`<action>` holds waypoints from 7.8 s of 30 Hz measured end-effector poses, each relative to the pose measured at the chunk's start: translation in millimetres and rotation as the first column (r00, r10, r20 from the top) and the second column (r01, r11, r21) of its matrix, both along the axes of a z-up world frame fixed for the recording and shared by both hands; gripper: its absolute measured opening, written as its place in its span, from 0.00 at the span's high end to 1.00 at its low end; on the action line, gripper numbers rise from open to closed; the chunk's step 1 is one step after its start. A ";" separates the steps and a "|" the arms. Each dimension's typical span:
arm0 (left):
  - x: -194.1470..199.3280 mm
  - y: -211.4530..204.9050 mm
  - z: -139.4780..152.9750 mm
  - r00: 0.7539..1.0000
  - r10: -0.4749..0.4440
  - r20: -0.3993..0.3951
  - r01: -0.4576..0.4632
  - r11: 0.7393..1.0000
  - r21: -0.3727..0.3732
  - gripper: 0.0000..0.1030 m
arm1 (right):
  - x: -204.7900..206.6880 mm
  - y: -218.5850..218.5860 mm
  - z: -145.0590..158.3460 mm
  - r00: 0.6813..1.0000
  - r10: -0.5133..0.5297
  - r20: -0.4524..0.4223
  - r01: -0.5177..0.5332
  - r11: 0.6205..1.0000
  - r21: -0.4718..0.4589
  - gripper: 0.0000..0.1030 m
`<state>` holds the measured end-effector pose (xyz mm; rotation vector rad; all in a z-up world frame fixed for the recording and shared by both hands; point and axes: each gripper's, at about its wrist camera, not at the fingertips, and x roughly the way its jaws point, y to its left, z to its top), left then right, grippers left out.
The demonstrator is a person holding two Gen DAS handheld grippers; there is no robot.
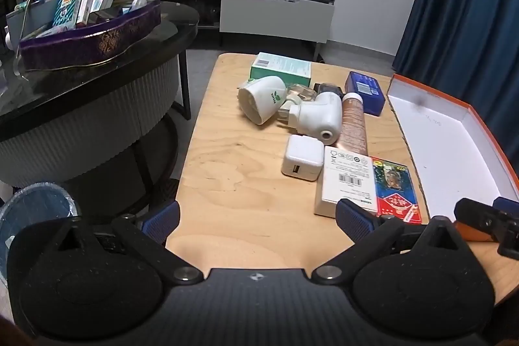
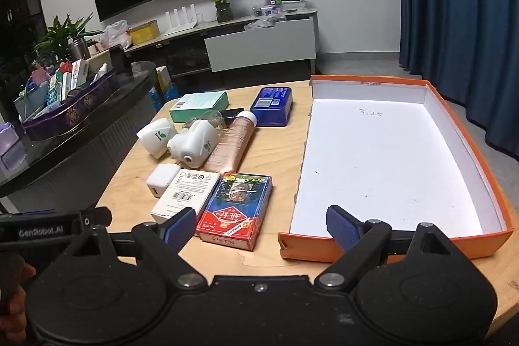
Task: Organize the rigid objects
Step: 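Move both tools toward the white charger cube and the red card box, then grasp the white charger cube with the left gripper while the right grasps the red card box, then carry the charger cube and card box over the white box lid with both grippers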
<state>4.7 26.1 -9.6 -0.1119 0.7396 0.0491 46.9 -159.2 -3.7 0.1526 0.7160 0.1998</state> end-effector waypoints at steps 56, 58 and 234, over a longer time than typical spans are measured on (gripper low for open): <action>74.4 -5.3 -19.3 0.996 -0.072 -0.053 0.074 0.997 0.038 0.00 | 18.7 33.6 -14.7 0.998 0.060 0.002 -0.059 0.996 -0.061 0.01; 74.6 -4.5 -19.4 0.996 -0.072 -0.054 0.074 0.997 0.037 0.00 | 18.5 33.5 -14.7 0.998 0.060 0.002 -0.059 0.996 -0.062 0.01; 197.7 -214.4 42.8 0.926 -0.369 0.084 0.374 0.926 -0.055 0.59 | 166.1 -165.6 33.2 0.966 -0.248 0.078 0.252 0.966 -0.051 0.31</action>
